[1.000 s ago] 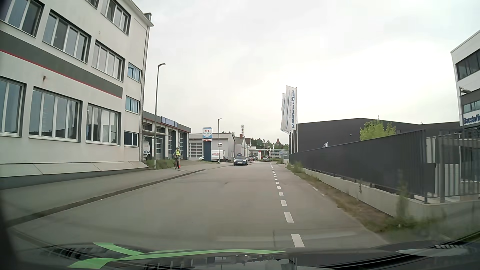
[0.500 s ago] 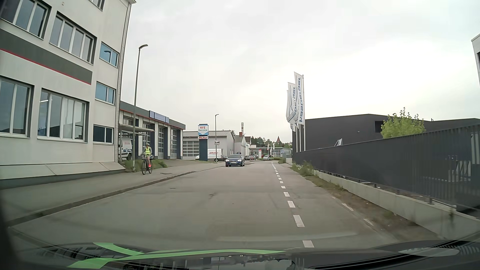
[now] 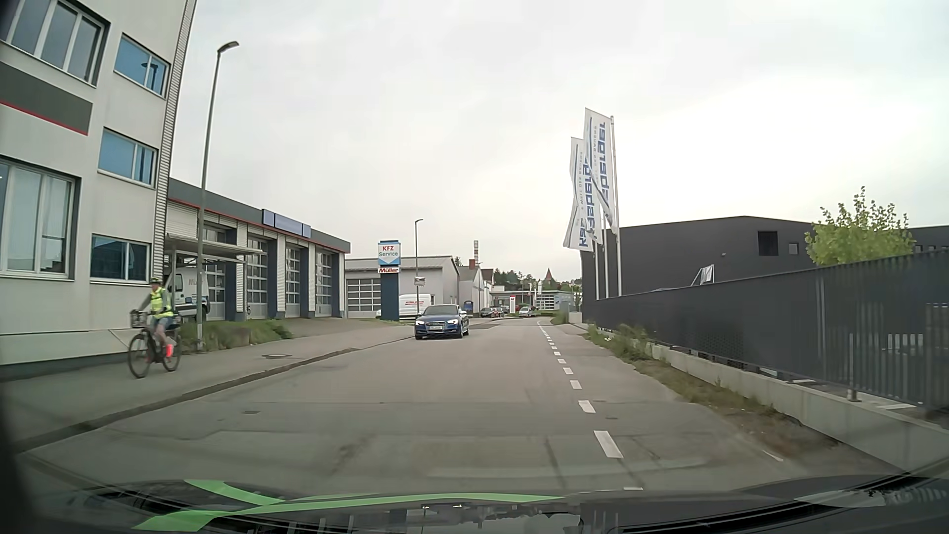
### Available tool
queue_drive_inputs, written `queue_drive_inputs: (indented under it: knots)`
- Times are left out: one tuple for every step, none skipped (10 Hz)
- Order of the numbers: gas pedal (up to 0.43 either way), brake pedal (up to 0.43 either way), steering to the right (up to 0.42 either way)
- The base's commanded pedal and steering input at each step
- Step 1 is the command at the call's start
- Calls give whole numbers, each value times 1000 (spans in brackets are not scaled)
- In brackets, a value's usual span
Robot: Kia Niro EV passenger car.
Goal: Follow the waypoints while adhering to traffic rules and regulations
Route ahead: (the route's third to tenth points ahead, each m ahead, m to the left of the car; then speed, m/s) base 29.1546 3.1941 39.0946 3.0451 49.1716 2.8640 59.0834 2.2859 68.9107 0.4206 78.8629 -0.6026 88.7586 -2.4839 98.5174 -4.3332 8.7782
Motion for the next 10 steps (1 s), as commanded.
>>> queue_drive_inputs:
  knots:
    - [67, 0, 6]
    - [67, 0, 6]
    - [67, 0, 8]
    - [67, 0, 7]
    - [67, 0, 8]
    - [67, 0, 8]
    - [67, 0, 8]
    - [67, 0, 8]
    - [67, 0, 8]
    - [67, 0, 8]
